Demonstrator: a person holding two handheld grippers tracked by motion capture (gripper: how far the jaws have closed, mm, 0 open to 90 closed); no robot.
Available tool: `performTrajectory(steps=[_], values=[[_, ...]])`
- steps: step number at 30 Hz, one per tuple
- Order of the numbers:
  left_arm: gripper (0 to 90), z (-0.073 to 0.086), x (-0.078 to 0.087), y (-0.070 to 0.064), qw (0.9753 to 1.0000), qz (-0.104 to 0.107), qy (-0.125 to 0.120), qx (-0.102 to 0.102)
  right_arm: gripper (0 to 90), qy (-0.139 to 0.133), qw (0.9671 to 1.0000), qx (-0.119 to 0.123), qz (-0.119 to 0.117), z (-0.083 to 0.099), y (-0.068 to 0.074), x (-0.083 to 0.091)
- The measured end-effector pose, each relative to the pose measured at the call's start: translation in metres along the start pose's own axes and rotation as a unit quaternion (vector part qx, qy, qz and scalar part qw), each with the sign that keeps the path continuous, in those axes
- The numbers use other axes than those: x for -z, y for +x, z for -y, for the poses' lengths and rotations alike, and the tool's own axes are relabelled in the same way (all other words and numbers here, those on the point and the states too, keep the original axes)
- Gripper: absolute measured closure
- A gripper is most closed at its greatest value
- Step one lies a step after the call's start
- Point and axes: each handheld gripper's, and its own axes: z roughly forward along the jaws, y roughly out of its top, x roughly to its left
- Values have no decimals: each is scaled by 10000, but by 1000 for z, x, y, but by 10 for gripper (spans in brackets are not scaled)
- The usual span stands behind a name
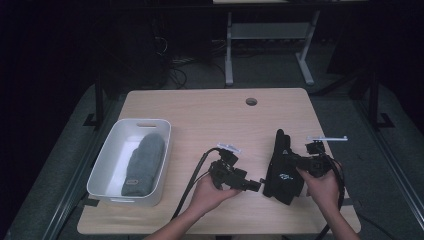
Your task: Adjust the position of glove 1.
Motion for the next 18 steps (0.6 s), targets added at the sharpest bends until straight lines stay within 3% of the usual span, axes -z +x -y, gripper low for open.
performTrajectory(steps=[9, 13, 18], values=[[197, 0, -10, 1, 10000, -42, 26, 30, 594, 157, 9997, -73, 152, 9, -7, -8], [203, -2, -20, 2, 9999, -106, 38, 90, 501, 78, 9998, -107, 141, 8, -12, -4], [221, -5, -37, 6, 9993, -318, 29, 199, 457, -61, 9997, -169, 147, 5, -24, 3]])
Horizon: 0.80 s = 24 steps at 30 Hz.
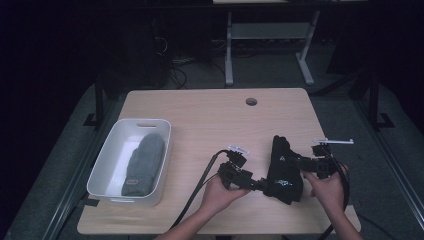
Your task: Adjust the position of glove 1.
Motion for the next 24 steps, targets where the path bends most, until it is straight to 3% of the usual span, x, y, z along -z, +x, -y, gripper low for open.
performTrajectory(steps=[6, 10, 18, 21, 24], values=[[260, -1, -25, 1, 9997, -141, 45, 184, 468, 27, 9998, -182, 12, -5, -17, -5], [296, 0, -37, -2, 9996, -156, 110, 195, 495, 52, 9998, -204, 3, -6, -23, -11], [317, 2, -44, -4, 9995, -227, 167, 131, 587, 233, 9993, -283, -31, -13, -23, -28], [316, 2, -43, -3, 9994, -235, 202, 133, 665, 369, 9986, -390, -12, -14, -24, -34], [317, 2, -41, -2, 9994, -254, 198, 131, 841, 360, 9983, -446, -140, -13, -24, -35]])
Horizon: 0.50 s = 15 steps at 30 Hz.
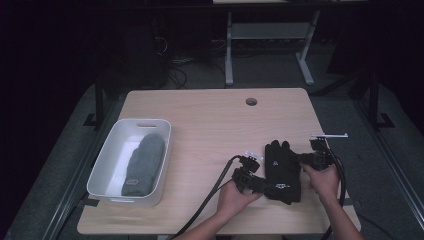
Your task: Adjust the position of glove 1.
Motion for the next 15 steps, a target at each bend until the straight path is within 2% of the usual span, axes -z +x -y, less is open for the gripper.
performTrajectory(steps=[7, 11, 14, 15], values=[[316, 0, 3, 2, 10000, -4, -63, 32, 887, -272, 9995, 134, 28, -4, 7, 18], [316, 0, 2, 1, 10000, -17, -79, 5, 886, -362, 9993, 41, 69, 0, 3, 27], [316, 0, -2, 0, 10000, -36, -82, 30, 861, -351, 9993, 49, 133, 3, 0, 32], [317, -1, -3, 0, 10000, -42, -45, 8, 818, -325, 9993, 16, 164, 5, -2, 32]])
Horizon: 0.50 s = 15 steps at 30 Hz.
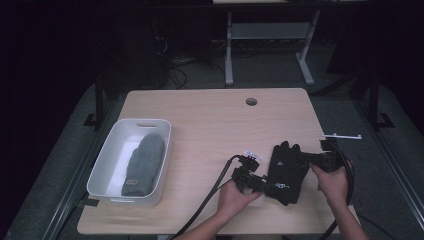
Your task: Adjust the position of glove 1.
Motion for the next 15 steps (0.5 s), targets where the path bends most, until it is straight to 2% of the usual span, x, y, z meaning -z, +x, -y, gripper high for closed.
performTrajectory(steps=[1, 3, 4, 7, 9, 12, 15], values=[[317, 0, -2, -1, 10000, -15, -38, 54, 754, -33, 10000, 42, 55, 2, -3, 1], [321, 0, -4, -3, 10000, -59, -23, 19, 631, -50, 9996, 33, 275, 4, -7, 1], [326, -1, -5, -3, 10000, -71, -22, 25, 563, -21, 9995, -3, 302, 6, -10, 0], [366, -1, -7, -5, 9998, -190, -23, -33, 450, 48, 9995, -137, 291, 10, -19, -5], [388, -2, -8, -6, 9996, -261, -11, -53, 398, 112, 9994, -205, 262, 11, -22, -10], [464, -2, -9, -8, 9990, -387, 38, -209, 376, 181, 9993, -317, 100, 11, -24, -16], [517, -4, -11, -11, 9981, -495, 115, -352, 384, 182, 9992, -333, 124, 10, -21, -19]])
